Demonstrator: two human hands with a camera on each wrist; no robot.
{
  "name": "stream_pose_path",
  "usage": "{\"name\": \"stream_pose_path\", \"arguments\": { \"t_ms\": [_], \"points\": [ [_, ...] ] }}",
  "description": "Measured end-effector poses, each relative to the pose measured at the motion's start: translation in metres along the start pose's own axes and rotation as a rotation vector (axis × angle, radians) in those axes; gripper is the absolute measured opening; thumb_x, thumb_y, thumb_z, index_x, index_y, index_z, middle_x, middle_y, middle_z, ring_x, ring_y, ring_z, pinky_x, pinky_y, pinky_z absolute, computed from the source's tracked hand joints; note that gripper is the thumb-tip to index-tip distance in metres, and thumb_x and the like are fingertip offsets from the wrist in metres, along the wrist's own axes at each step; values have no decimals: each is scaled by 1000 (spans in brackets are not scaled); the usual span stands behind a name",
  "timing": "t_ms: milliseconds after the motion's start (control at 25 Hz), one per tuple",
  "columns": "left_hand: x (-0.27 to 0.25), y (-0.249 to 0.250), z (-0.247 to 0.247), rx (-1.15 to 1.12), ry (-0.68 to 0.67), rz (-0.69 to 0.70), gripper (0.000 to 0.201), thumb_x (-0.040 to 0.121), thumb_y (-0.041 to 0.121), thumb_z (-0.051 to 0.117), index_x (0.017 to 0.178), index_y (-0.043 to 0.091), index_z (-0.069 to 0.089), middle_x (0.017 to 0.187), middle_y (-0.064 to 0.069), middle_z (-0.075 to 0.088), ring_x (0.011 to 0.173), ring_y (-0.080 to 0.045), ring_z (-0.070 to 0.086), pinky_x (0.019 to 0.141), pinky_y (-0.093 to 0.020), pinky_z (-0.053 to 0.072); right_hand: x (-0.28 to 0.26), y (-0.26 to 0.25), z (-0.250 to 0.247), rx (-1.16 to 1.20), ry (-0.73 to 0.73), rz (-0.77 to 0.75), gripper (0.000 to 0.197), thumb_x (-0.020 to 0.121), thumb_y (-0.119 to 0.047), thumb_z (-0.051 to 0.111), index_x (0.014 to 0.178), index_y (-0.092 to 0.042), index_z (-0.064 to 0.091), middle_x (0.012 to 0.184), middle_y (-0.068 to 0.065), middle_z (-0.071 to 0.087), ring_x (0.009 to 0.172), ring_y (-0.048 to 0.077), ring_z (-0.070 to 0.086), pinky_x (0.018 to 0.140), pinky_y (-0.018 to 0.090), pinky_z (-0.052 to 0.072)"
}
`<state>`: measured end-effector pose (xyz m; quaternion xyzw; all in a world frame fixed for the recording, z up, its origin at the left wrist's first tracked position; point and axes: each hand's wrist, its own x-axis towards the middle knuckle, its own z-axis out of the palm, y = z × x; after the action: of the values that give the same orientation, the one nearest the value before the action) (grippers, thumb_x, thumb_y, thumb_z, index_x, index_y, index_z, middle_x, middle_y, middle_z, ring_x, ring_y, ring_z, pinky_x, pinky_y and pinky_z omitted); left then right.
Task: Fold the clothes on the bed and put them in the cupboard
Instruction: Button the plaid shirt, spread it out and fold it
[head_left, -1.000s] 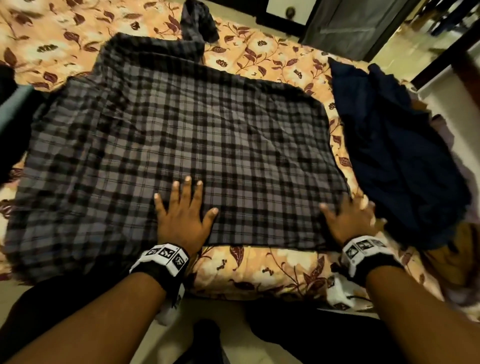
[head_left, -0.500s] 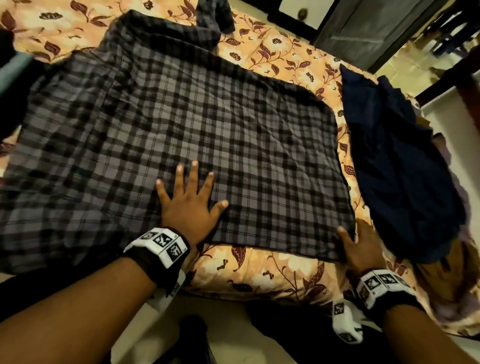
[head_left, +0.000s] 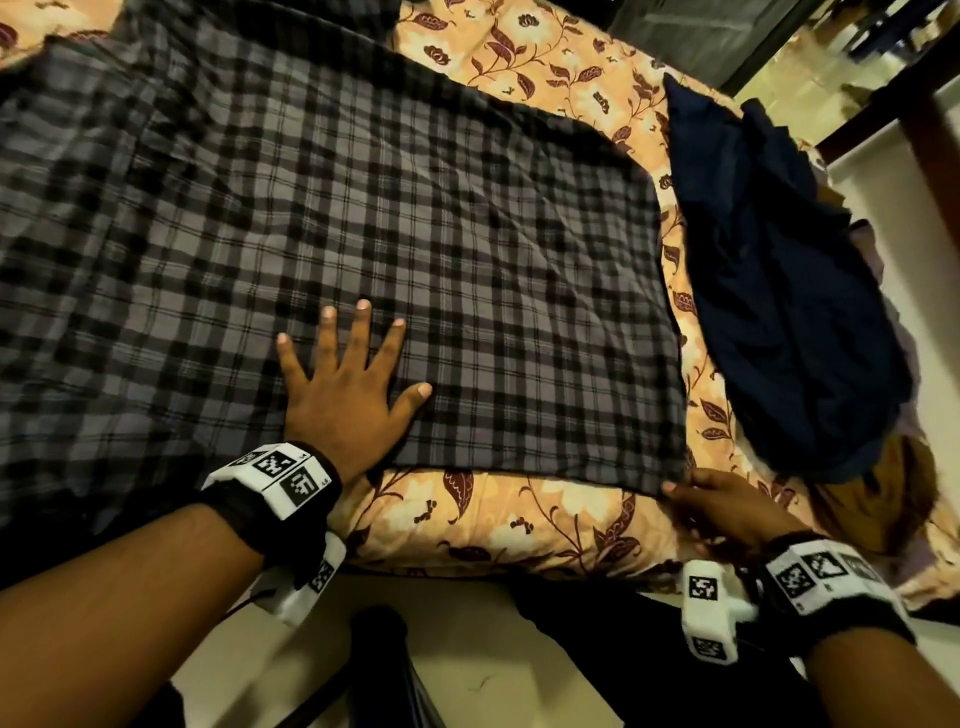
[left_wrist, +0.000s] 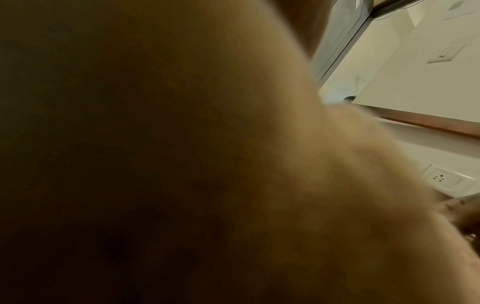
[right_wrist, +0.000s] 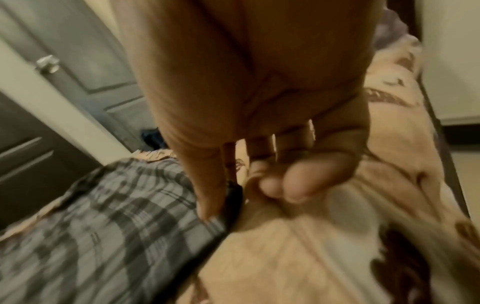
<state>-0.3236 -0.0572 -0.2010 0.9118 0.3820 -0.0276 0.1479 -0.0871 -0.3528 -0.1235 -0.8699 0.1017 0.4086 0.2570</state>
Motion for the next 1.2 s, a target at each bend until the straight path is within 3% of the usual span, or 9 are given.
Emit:
{"name": "stream_pose_path", "arguments": {
  "t_ms": [200, 360, 480, 600, 680, 880, 960, 1080, 1200],
  "points": [
    [-4, 1, -5, 3, -51, -4, 79, 86, 75, 5, 155, 36, 2, 163, -3, -9, 149, -33, -12, 111, -66, -10, -4, -2, -2, -49, 81, 19, 21, 88, -10, 67, 100, 2, 55, 67, 16, 56, 46, 22, 50, 42, 29, 47],
    [7, 12, -23, 10, -80, 28, 77, 90, 73, 22, 154, 35, 3, 162, -1, -17, 147, -33, -18, 108, -68, -12, -11, -42, 22, -326, 459, -283, 46, 82, -35, 71, 121, -17, 53, 119, 16, 60, 101, 35, 60, 88, 46, 51],
    [26, 10, -32, -31, -86, 105, 70, 92, 70, 24, 153, 40, 8, 162, 7, -14, 148, -29, -16, 108, -66, -15, -31, -89, 120, -477, 190, -749, 48, 90, -38, 60, 133, -19, 51, 135, 6, 49, 124, 25, 47, 106, 44, 39],
    [43, -12, -32, -56, -146, 8, 68, 92, 69, 26, 152, 45, 6, 163, 6, -13, 149, -25, -14, 112, -63, -9, -34, -122, 197, -892, -166, -1070, 65, 92, -50, 51, 149, -30, 26, 160, -3, 14, 147, 19, 8, 118, 46, 4],
    [49, -28, -34, -96, -171, -40, 68, 91, 68, 30, 151, 49, 5, 163, 8, -13, 149, -19, -13, 114, -60, -10, 9, -129, 165, -1043, -63, -1052, 71, 90, -66, 38, 150, -42, 9, 160, -14, -5, 148, 18, -5, 118, 51, -3],
    [55, -32, -42, -117, -170, -78, 73, 89, 67, 40, 151, 47, 7, 162, 8, -13, 149, -17, -13, 115, -59, -7, 88, -144, 19, -1016, 435, -381, 101, 61, -93, 4, 150, -44, 1, 161, -6, -6, 147, 30, -2, 114, 60, 4],
    [62, -29, -48, -142, -177, -101, 71, 89, 67, 42, 151, 46, 13, 163, 7, -11, 149, -19, -12, 113, -62, -5, 76, -165, 50, -1129, 408, -626, 101, 65, -93, 2, 151, -40, 4, 161, -1, -4, 147, 31, -2, 115, 59, 3],
    [67, -34, -57, -104, -191, -99, 68, 89, 69, 40, 149, 51, 13, 163, 9, -10, 150, -18, -11, 111, -66, -6, 51, -185, 139, -1127, 81, -984, 86, 70, -86, 8, 147, -49, -5, 160, -9, -13, 146, 23, -13, 114, 54, -7],
    [78, -70, -73, -12, -266, -222, 68, 86, 75, 40, 146, 56, 14, 163, 12, -1, 150, -22, 0, 112, -65, 0, 79, -197, 126, -998, 55, -867, 71, 86, -76, 22, 148, -48, 1, 159, -15, -9, 147, 16, -8, 116, 51, -7]
  ]
}}
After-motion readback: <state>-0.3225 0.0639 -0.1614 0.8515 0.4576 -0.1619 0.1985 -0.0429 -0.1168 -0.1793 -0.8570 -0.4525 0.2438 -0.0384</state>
